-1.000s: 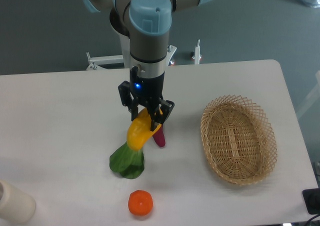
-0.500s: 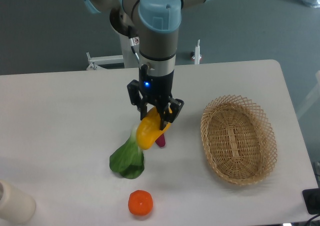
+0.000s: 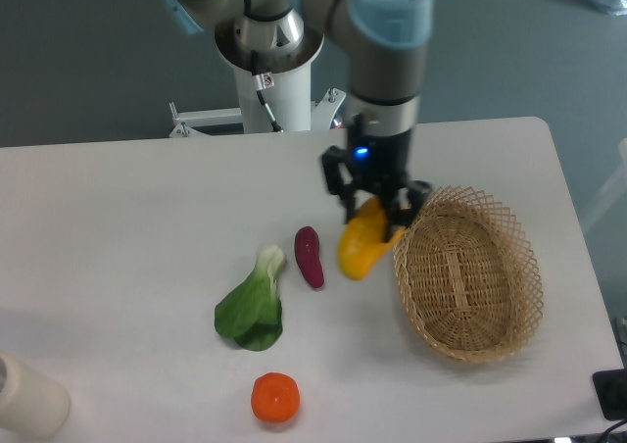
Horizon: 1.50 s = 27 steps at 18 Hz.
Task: Place the mango in the basket
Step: 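Carry the held mango over to the wicker basket, then lower the mango into the basket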
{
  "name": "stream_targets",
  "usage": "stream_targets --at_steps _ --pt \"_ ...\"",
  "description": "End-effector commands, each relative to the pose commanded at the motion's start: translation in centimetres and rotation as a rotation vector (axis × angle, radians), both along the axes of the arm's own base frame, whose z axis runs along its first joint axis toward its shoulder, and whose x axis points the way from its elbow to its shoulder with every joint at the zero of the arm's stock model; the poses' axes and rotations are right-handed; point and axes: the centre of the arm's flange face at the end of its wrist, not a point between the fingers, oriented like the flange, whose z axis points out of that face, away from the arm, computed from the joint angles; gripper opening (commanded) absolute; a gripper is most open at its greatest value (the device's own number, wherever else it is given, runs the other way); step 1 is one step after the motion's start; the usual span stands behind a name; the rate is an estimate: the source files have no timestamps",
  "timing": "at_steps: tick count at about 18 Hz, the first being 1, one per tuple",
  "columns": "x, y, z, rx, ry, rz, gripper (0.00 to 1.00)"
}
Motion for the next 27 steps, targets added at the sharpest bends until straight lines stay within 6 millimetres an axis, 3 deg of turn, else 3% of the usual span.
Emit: stream_targets --at_steps 4,8,13,18,27 --pt "-3.3 -2.5 -3.1 -0.029 -0.040 0.060 0.57" --pt "-3.8 -2.5 -6.4 -0.050 -0.080 0.059 0.57" --pt "-2.8 -2.9 -11.2 -0.035 -0.015 -0.007 0.57" --pt "-2.8 -3.1 -12.3 -0.045 -0.027 -0.010 0.57" --pt "-2.0 -4.2 -16.0 -0.177 -0.044 -0.027 0.58"
